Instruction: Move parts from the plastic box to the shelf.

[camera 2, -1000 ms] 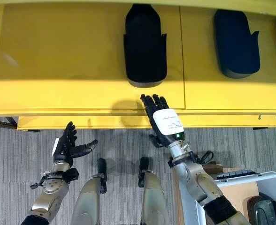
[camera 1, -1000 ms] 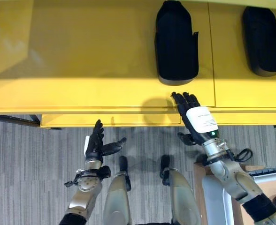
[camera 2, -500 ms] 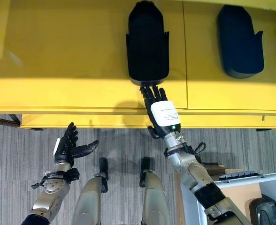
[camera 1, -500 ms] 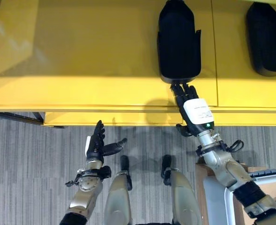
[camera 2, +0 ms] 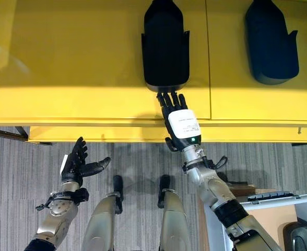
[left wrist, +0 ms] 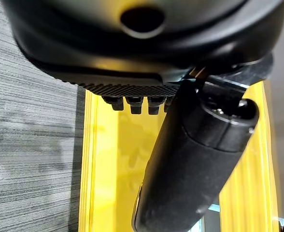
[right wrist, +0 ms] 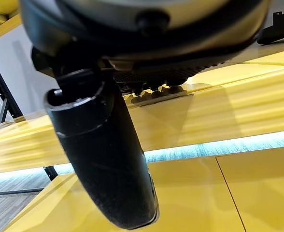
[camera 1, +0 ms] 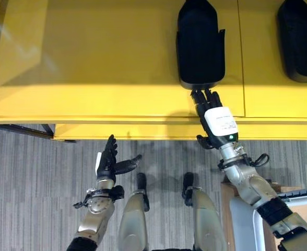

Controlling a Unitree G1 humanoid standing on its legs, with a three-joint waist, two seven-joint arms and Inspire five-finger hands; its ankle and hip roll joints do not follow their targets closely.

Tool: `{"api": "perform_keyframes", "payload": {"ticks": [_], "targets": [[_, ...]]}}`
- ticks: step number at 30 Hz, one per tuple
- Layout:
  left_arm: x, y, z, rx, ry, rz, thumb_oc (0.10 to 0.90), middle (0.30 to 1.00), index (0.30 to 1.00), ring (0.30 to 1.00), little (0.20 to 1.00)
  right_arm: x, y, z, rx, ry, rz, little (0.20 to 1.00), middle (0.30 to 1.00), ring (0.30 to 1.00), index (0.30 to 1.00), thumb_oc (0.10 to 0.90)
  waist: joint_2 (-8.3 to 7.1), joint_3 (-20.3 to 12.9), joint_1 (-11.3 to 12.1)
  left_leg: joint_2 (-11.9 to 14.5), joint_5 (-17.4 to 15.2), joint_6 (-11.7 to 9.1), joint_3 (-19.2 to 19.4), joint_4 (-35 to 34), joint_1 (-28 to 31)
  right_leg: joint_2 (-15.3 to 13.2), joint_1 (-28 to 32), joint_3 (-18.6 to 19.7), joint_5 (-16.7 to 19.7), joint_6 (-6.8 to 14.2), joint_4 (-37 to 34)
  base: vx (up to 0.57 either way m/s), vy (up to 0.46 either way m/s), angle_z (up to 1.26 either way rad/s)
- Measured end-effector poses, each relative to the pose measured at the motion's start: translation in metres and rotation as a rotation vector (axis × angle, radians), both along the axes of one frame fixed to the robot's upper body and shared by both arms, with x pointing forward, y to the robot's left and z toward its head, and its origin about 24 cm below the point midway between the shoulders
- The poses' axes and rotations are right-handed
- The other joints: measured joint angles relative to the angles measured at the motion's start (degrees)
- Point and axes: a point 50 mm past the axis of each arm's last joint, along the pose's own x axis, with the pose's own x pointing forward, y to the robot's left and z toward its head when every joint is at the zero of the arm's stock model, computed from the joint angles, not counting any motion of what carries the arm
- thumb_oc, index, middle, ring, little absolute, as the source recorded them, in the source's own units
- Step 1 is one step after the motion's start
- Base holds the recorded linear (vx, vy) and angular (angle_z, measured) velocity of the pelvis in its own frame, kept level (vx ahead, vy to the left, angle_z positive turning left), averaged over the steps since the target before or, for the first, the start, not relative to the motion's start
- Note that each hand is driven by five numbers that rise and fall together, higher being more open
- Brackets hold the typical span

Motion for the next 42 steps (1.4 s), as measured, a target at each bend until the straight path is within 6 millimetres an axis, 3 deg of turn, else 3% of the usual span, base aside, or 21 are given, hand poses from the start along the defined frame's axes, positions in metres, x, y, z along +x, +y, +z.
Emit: {"api": "perform_keyframes", "payload": {"ticks": [42], "targets": [[0.001, -0.003, 0.001, -0.004, -0.003, -0.025, 0.9, 1.0, 1.0, 1.0, 1.0, 0.017, 0.003, 0.011, 0.052, -0.024, -0.039, 1.0, 1.0, 1.0, 1.0, 0.9, 0.08, -0.02, 1.31, -0.58, 0.41, -0.02, -0.84, 0.95, -1.83, -0.62, -1.46, -0.33, -0.23, -0.43, 1.09, 0.0, 0.0, 0.0]]}}
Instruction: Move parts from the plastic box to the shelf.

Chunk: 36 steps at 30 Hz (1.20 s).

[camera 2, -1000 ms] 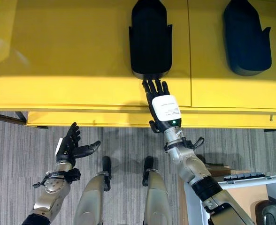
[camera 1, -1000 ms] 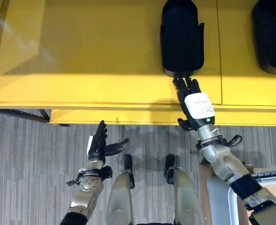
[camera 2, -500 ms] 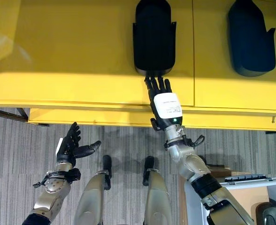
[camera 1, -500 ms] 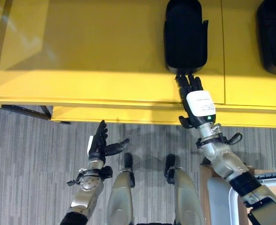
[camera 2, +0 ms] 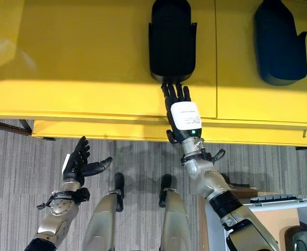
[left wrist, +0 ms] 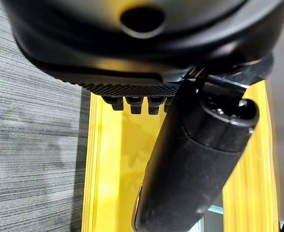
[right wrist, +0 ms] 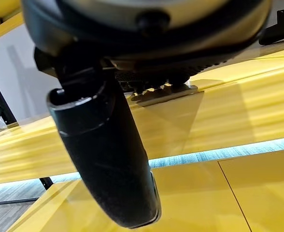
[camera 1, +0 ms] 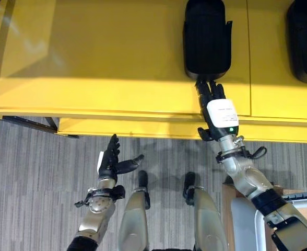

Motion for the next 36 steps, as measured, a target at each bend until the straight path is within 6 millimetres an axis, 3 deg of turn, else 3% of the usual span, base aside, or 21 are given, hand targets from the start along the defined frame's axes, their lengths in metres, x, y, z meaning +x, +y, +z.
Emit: {"api": "perform_keyframes", "payload": {"ticks": [7, 12, 15, 22, 27, 33, 36], "targets": [[0.001, 0.0, 0.001, 0.0, -0.002, 0.0, 0.9, 1.0, 1.0, 1.0, 1.0, -0.004, -0.003, 0.0, 0.023, 0.002, 0.002, 1.0, 1.0, 1.0, 1.0, 0.9, 0.0, 0.0, -0.04, -0.11, 0.0, 0.02, -0.04, 0.0, -0.08, -0.07, -0.1, 0.0, -0.03, 0.1, -0.02, 0.0, 0.0, 0.0], [0.001, -0.001, 0.0, -0.001, -0.003, 0.002, 0.9, 1.0, 1.0, 1.0, 1.0, -0.023, -0.009, -0.004, 0.105, 0.031, 0.023, 1.0, 1.0, 1.0, 1.0, 0.9, -0.01, 0.0, -0.11, -0.13, 0.07, -0.09, 0.04, -0.09, -0.05, -0.04, -0.05, -0.04, 0.09, 0.51, -0.2, 0.0, 0.0, 0.0], [0.0, 0.0, -0.001, -0.003, 0.002, 0.006, 0.9, 1.0, 1.0, 1.0, 1.0, -0.045, -0.012, -0.01, 0.206, 0.075, 0.071, 1.0, 1.0, 1.0, 1.0, 0.9, -0.13, 0.01, -0.27, -0.12, 0.09, -0.13, 0.05, -0.18, 0.55, 0.07, 0.76, -0.08, 0.15, 0.61, -0.74, 0.0, 0.0, 0.0], [0.0, 0.001, -0.001, -0.003, 0.003, 0.012, 0.9, 1.0, 1.0, 1.0, 1.0, -0.076, -0.019, -0.025, 0.397, 0.245, 0.167, 1.0, 1.0, 1.0, 1.0, 0.9, -1.77, -0.19, -1.97, 0.05, 0.0, 0.01, 1.19, -3.6, 7.28, 0.67, 6.98, 0.35, 0.83, 1.23, -4.47, 0.04, -0.008, -0.07], [-0.004, 0.004, -0.002, -0.006, 0.01, 0.008, 0.9, 1.0, 1.0, 1.0, 1.0, -0.085, -0.025, -0.014, 0.578, 0.258, 0.231, 1.0, 1.0, 1.0, 1.0, 0.9, -2.53, -0.73, -3.49, 0.2, 0.93, 0.45, 2.62, -7.54, 11.58, 1.53, 11.21, 0.97, 3.13, 2.08, -9.88, 0.08, 0.03, -0.13], [-0.028, 0.009, -0.029, -0.011, 0.146, 0.009, 0.9, 1.0, 1.0, 1.0, 1.0, -0.093, -0.03, -0.015, 0.845, 0.3, 0.29, 1.0, 1.0, 1.0, 1.0, 0.9, -2.6, -7.36, -4.86, -0.35, 3.75, 0.53, 4.74, -15.86, 18.25, 2.35, 18.12, 1.35, 7.94, 2.69, -20.2, 0.07, 0.061, -0.12], [-0.045, 0.008, -0.053, -0.027, 0.257, 0.018, 0.9, 1.0, 1.0, 1.0, 1.0, -0.093, -0.021, -0.024, 1.042, 0.323, 0.312, 1.0, 1.0, 1.0, 1.0, 0.9, -2.48, -12.4, -5.44, -1.25, 4.64, 0.91, 6.38, -20.42, 21.97, 2.24, 21.15, 2.17, 9.57, 3.68, -24.87, 0.05, 0.095, -0.19]]}}
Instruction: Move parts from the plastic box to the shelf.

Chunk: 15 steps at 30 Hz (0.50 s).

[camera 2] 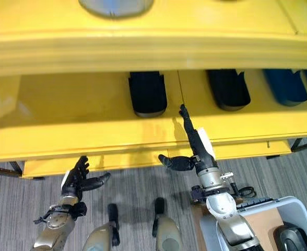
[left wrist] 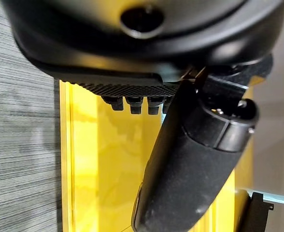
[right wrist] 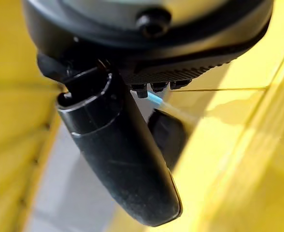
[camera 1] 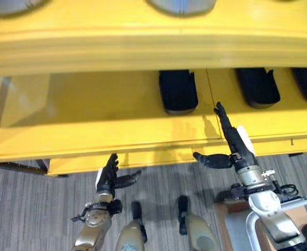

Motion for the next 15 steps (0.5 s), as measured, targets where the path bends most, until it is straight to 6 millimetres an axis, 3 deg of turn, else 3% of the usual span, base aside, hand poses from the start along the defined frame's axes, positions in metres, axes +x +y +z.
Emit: {"api": "perform_keyframes", "payload": {"ticks": [5, 13, 15], "targets": [[-0.015, 0.0, -0.013, -0.004, 0.078, 0.005, 0.9, 1.0, 1.0, 1.0, 1.0, 0.001, 0.002, -0.005, 0.129, 0.027, -0.009, 1.0, 1.0, 1.0, 1.0, 0.9, 0.32, -3.44, -0.97, -1.68, 0.59, 0.72, 1.91, -2.98, 2.65, -0.8, 1.44, 1.94, 1.62, 1.04, -2.83, 0.03, 0.111, -0.21], [-0.019, -0.004, -0.017, -0.037, 0.107, 0.017, 0.9, 1.0, 1.0, 1.0, 1.0, -0.013, -0.002, -0.028, 0.216, 0.133, -0.034, 1.0, 1.0, 1.0, 1.0, 0.9, 0.04, -3.76, -2.29, -4.89, -0.12, 2.73, 6.16, -3.04, 4.06, -3.31, 0.6, 6.69, 3.45, 3.73, -4.4, -0.02, 0.088, -0.23], [-0.02, -0.003, -0.018, -0.033, 0.111, 0.023, 0.9, 1.0, 1.0, 1.0, 1.0, -0.014, -0.001, -0.03, 0.22, 0.143, -0.034, 1.0, 1.0, 1.0, 1.0, 0.9, -0.14, -3.87, -2.39, -5.23, -0.23, 3.08, 8.53, -2.92, 4.13, -4.54, 0.08, 5.32, 3.23, 3.96, -6.01, -0.1, -0.004, -0.58]]}}
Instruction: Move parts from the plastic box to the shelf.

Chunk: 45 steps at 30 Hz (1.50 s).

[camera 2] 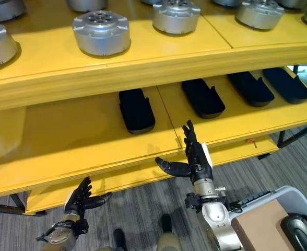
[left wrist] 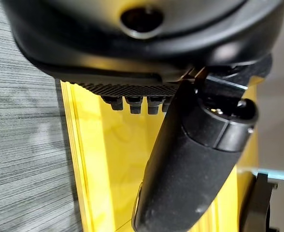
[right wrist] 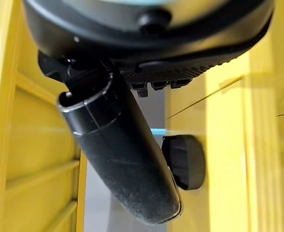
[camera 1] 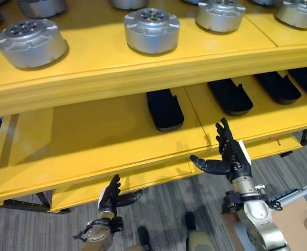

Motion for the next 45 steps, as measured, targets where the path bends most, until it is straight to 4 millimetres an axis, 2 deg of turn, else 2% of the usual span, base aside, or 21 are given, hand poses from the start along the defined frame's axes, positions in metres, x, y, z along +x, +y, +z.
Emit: {"api": "perform_keyframes", "payload": {"ticks": [3, 5, 6, 8, 9, 12, 20, 24, 27, 29, 31, 32, 33, 34, 36, 39, 40, 41, 42, 43, 45], "targets": [[-0.003, 0.009, 0.001, 0.021, -0.001, 0.037, 0.9, 1.0, 1.0, 1.0, 1.0, 0.011, 0.012, 0.002, -0.006, -0.012, 0.056, 1.0, 1.0, 1.0, 1.0, 0.9, 0.63, -0.3, 3.45, 3.26, 0.02, 0.62, 7.6, 0.15, -0.29, -4.09, -2.7, -15.8, -2.33, -0.4, 4.19, -0.06, 0.075, -1.31], [-0.003, 0.011, 0.002, 0.022, -0.006, 0.04, 0.9, 1.0, 1.0, 1.0, 1.0, 0.014, 0.012, 0.003, -0.011, -0.015, 0.053, 1.0, 1.0, 1.0, 1.0, 0.9, 0.94, -0.25, 5.36, 5.81, 0.56, 0.36, 9.89, 0.23, 0.3, -9.12, -2.16, -27.37, -4.83, -1.72, 15.89, -0.1, -0.021, -0.53], [-0.002, 0.012, 0.003, 0.028, -0.007, 0.04, 0.9, 1.0, 1.0, 1.0, 1.0, 0.015, 0.013, 0.005, -0.01, -0.025, 0.057, 1.0, 1.0, 1.0, 1.0, 0.9, 0.92, -0.27, 5.53, 6.52, 0.55, 0.34, 9.92, 0.29, 0.38, -10.4, -1.24, -27.78, -5.48, -1.41, 19.33, -0.11, -0.148, -0.44], [0.0, 0.016, 0.008, 0.044, -0.037, 0.028, 0.9, 1.0, 1.0, 1.0, 1.0, 0.02, 0.018, 0.013, -0.008, -0.059, 0.079, 1.0, 1.0, 1.0, 1.0, 0.9, 0.24, -0.76, 6.42, 7.42, 2.13, -1.87, 10.38, 0.39, 0.52, -11.5, 2.01, -24.14, -4.56, -0.84, 23.08, -0.1, -0.225, -0.37], [0.003, 0.017, 0.012, 0.041, -0.065, 0.031, 0.9, 1.0, 1.0, 1.0, 1.0, 0.025, 0.022, 0.02, -0.021, -0.088, 0.106, 1.0, 1.0, 1.0, 1.0, 0.9, 0.53, -1.07, 6.6, 7.37, 3.47, -3.13, 10.36, 0.36, 0.5, -8.76, 5.57, -22.85, -7.26, 2.13, 14.73, -0.09, -0.325, -0.67], [0.007, 0.005, 0.015, -0.018, -0.127, 0.028, 0.9, 1.0, 1.0, 1.0, 1.0, 0.023, 0.014, 0.015, -0.061, -0.062, 0.095, 1.0, 1.0, 1.0, 1.0, 0.9, 3.75, -2.32, 5.27, 9.86, 5.02, -4.48, 8.58, 0.19, 0.41, -4.76, 6.53, -21.7, -6.34, 1.31, 9.04, -0.04, -0.255, -0.48], [0.018, -0.006, 0.032, -0.077, -0.237, -0.005, 0.9, 1.0, 1.0, 1.0, 1.0, 0.005, -0.003, -0.009, -0.102, 0.05, 0.066, 1.0, 1.0, 1.0, 1.0, 0.9, 4.25, -4.83, 1.61, 16.71, 4.37, -7.67, 12.85, 1.09, 1.26, 2.34, 3.81, -17.21, -3.4, -1.37, 4.33, -0.04, -0.293, -0.56], [0.017, -0.011, 0.029, -0.09, -0.229, -0.024, 0.9, 1.0, 1.0, 1.0, 1.0, 0.003, -0.006, -0.01, -0.12, 0.061, 0.074, 1.0, 1.0, 1.0, 1.0, 0.9, 5.71, -5.58, -0.16, 19.07, 6.1, -7.42, 13.33, 1.12, 1.29, 5.19, 3.19, -16.1, -2.81, -2.73, 3.28, 0.0, -0.364, -0.32], [0.014, -0.011, 0.027, -0.092, -0.217, -0.02, 0.9, 1.0, 1.0, 1.0, 1.0, 0.003, -0.007, -0.01, -0.144, 0.052, 0.072, 1.0, 1.0, 1.0, 1.0, 0.9, 6.05, -5.75, 0.42, 22.0, 8.84, -4.36, 13.04, 1.57, 4.23, 8.73, 3.14, -12.8, -3.73, -5.11, 3.52, 0.01, -0.232, -0.59], [0.014, -0.011, 0.026, -0.091, -0.214, -0.02, 0.9, 1.0, 1.0, 1.0, 1.0, 0.003, -0.008, -0.008, -0.151, 0.037, 0.07, 1.0, 1.0, 1.0, 1.0, 0.9, 5.8, -5.81, 0.15, 23.32, 11.47, -5.44, 10.13, 3.89, 4.49, 9.82, 2.73, -11.2, -4.68, -6.56, 4.56, -0.01, -0.19, -0.66], [0.013, -0.008, 0.025, -0.084, -0.209, -0.013, 0.9, 1.0, 1.0, 1.0, 1.0, 0.003, -0.007, -0.007, -0.146, 0.032, 0.072, 1.0, 1.0, 1.0, 1.0, 0.9, 3.99, -5.61, 3.23, 23.97, 12.73, -4.25, 0.01, 12.31, 2.46, 10.04, 1.95, -4.97, -4.28, -9.22, 6.38, -0.06, -0.211, -1.33], [0.013, -0.013, 0.026, -0.101, -0.218, -0.019, 0.9, 1.0, 1.0, 1.0, 1.0, 0.005, -0.007, -0.005, -0.15, 0.02, 0.066, 1.0, 1.0, 1.0, 1.0, 0.9, 1.76, -5.08, 2.32, 18.17, 5.08, -6.63, -12.6, 14.99, -0.96, 9.74, 2.77, -0.99, -2.13, -10.21, 4.37, 0.0, -0.273, -1.41], [0.015, -0.017, 0.03, -0.109, -0.24, -0.026, 0.9, 1.0, 1.0, 1.0, 1.0, 0.009, -0.007, 0.0, -0.154, -0.002, 0.063, 1.0, 1.0, 1.0, 1.0, 0.9, 0.56, -4.44, 3.74, 11.06, -0.04, -5.73, -21.78, 15.37, -1.98, 9.04, 1.79, 2.62, -1.52, -10.65, 4.03, 0.07, -0.152, -1.37], [0.017, -0.018, 0.032, -0.112, -0.255, -0.035, 0.9, 1.0, 1.0, 1.0, 1.0, 0.013, -0.007, 0.006, -0.162, -0.028, 0.066, 1.0, 1.0, 1.0, 1.0, 0.9, -0.1, -4.03, 5.01, 5.46, -3.33, -4.87, -25.96, 15.11, -3.48, 8.57, 1.32, 5.76, -1.1, -10.46, 2.73, 0.08, -0.052, -1.47], [0.019, -0.022, 0.032, -0.115, -0.253, -0.055, 0.9, 1.0, 1.0, 1.0, 1.0, 0.015, -0.007, 0.009, -0.158, -0.041, 0.066, 1.0, 1.0, 1.0, 1.0, 0.9, 0.24, -4.03, 4.4, 0.29, -5.48, -3.15, -25.33, 14.59, -7.4, 9.12, 2.12, 4.74, 0.44, -10.26, 0.58, 0.08, 0.0, -0.89], [0.023, -0.022, 0.033, -0.115, -0.259, -0.074, 0.9, 1.0, 1.0, 1.0, 1.0, -0.009, -0.013, -0.003, -0.145, 0.01, 0.067, 1.0, 1.0, 1.0, 1.0, 0.9, 0.71, -4.28, 1.93, -1.55, -8.07, -2.01, -19.39, 13.94, -12.85, 11.27, -0.12, 2.74, -2.34, -10.53, 4.31, 0.08, 0.041, -0.62], [0.022, -0.023, 0.032, -0.118, -0.256, -0.072, 0.9, 1.0, 1.0, 1.0, 1.0, -0.012, -0.013, -0.001, -0.154, 0.009, 0.077, 1.0, 1.0, 1.0, 1.0, 0.9, 2.56, -4.35, 2.03, -0.83, -10.85, -1.39, -19.94, 13.06, -14.01, 12.97, -1.32, 3.56, -2.68, -9.33, 5.45, 0.06, 0.021, -1.35], [0.023, -0.023, 0.032, -0.119, -0.257, -0.07, 0.9, 1.0, 1.0, 1.0, 1.0, -0.01, -0.013, 0.0, -0.162, 0.003, 0.085, 1.0, 1.0, 1.0, 1.0, 0.9, 4.49, -3.55, 2.92, 1.33, -6.79, -0.64, -18.07, 12.55, -14.67, 15.47, -5.48, 3.57, -7.29, -9.3, 15.08, 0.07, 0.033, -1.38], [0.021, -0.021, 0.032, -0.109, -0.252, -0.074, 0.9, 1.0, 1.0, 1.0, 1.0, -0.011, -0.012, -0.003, -0.151, 0.018, 0.087, 1.0, 1.0, 1.0, 1.0, 0.9, 4.23, -3.5, 3.2, 0.87, -5.59, -1.22, -18.03, 12.15, -14.71, 15.37, -7.07, 3.38, -11.27, -8.38, 22.44, 0.1, 0.078, -1.18], [0.018, -0.02, 0.03, -0.104, -0.243, -0.075, 0.9, 1.0, 1.0, 1.0, 1.0, -0.013, -0.011, -0.006, -0.145, 0.029, 0.086, 1.0, 1.0, 1.0, 1.0, 0.9, 3.47, -3.83, 3.08, -0.38, -3.78, -1.98, -18.22, 11.09, -14.15, 14.96, -4.95, 4.22, -14.8, -7.98, 22.8, 0.13, 0.114, -0.66], [0.014, -0.022, 0.025, -0.12, -0.219, -0.064, 0.9, 1.0, 1.0, 1.0, 1.0, -0.01, -0.009, -0.006, -0.14, 0.031, 0.099, 1.0, 1.0, 1.0, 1.0, 0.9, 4.47, -2.59, 2.27, -1.09, -1.7, -0.69, -19.0, 6.15, -10.56, 14.64, -2.77, 7.48, -13.53, -9.04, 16.5, 0.19, 0.156, -0.69]]}}
